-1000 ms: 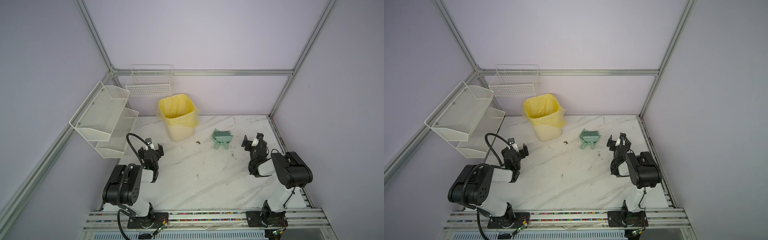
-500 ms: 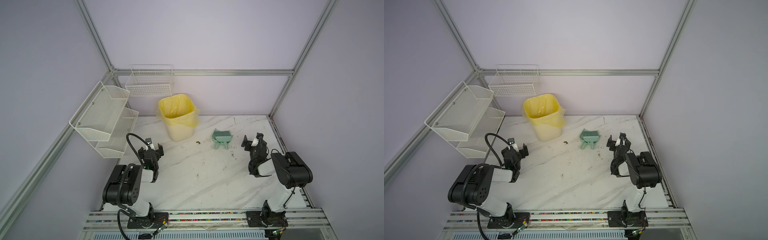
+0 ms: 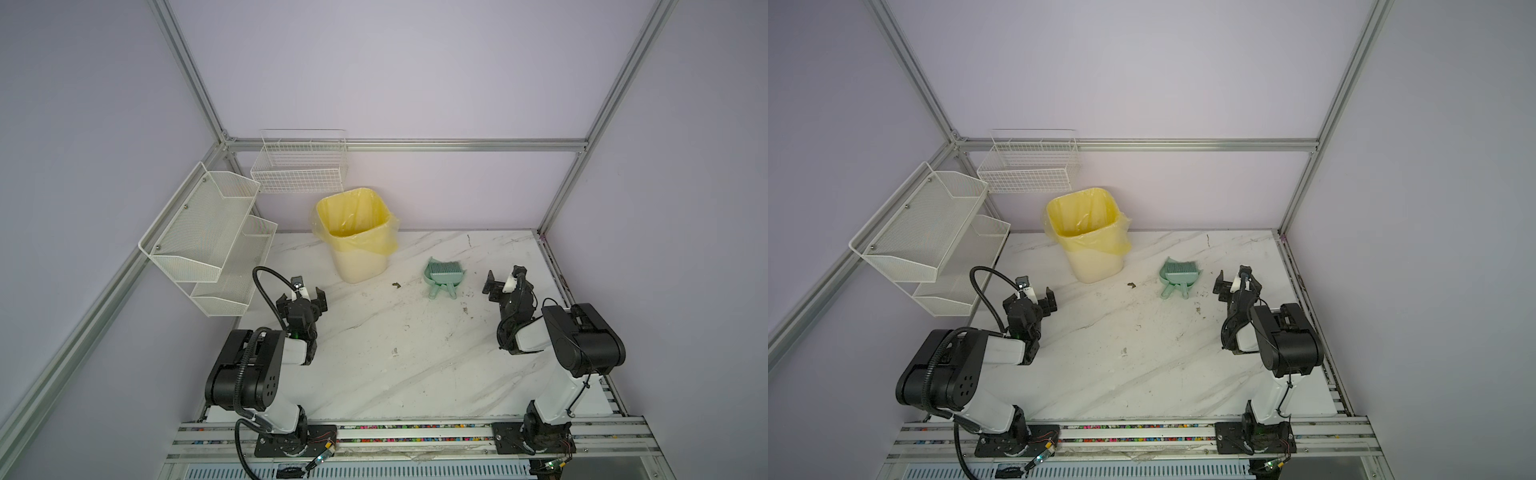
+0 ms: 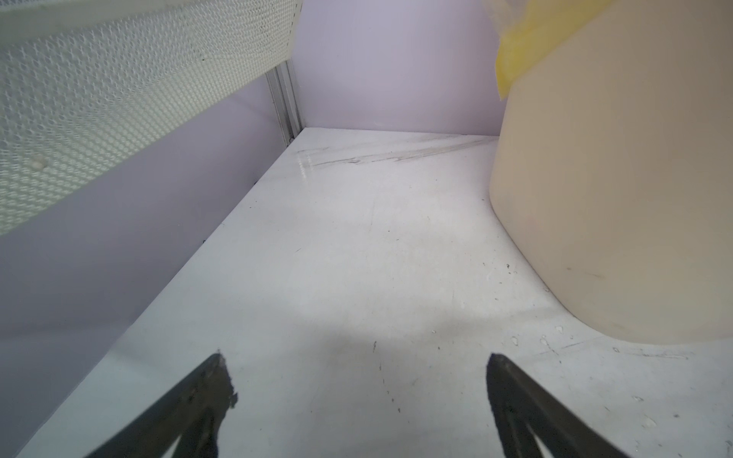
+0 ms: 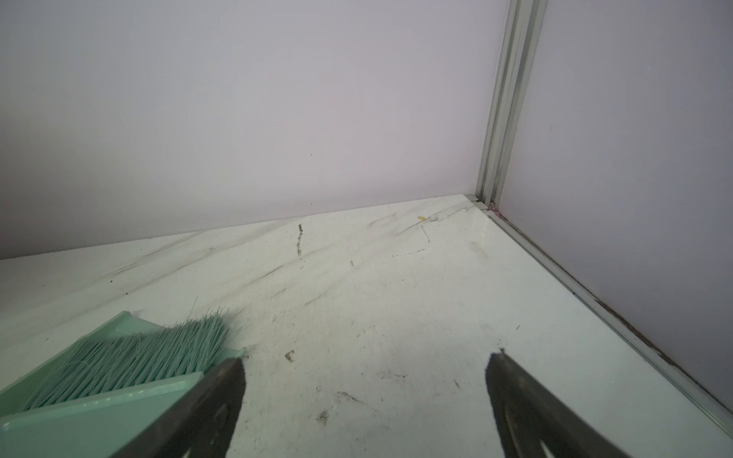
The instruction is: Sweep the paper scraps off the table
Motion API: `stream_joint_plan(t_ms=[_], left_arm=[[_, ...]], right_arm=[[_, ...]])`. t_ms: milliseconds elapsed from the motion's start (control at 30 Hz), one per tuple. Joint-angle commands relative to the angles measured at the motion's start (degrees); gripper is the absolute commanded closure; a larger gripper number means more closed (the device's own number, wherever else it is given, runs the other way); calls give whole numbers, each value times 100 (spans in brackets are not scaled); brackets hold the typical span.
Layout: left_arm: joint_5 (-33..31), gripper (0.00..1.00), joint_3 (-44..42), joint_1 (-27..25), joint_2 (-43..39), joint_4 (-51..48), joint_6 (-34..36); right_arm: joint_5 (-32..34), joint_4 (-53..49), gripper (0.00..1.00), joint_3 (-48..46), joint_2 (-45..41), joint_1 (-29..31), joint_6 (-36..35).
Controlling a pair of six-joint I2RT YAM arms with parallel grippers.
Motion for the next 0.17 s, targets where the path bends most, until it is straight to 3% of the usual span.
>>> stream_joint_plan(t_ms=[0, 133], left_arm=[[35, 0, -117, 36, -41, 329, 96], [31, 0, -119, 38, -41, 332, 93]], right_arm=[[-101, -56, 3, 56, -31, -20, -65], [-150, 61, 3, -5, -60, -20, -136]])
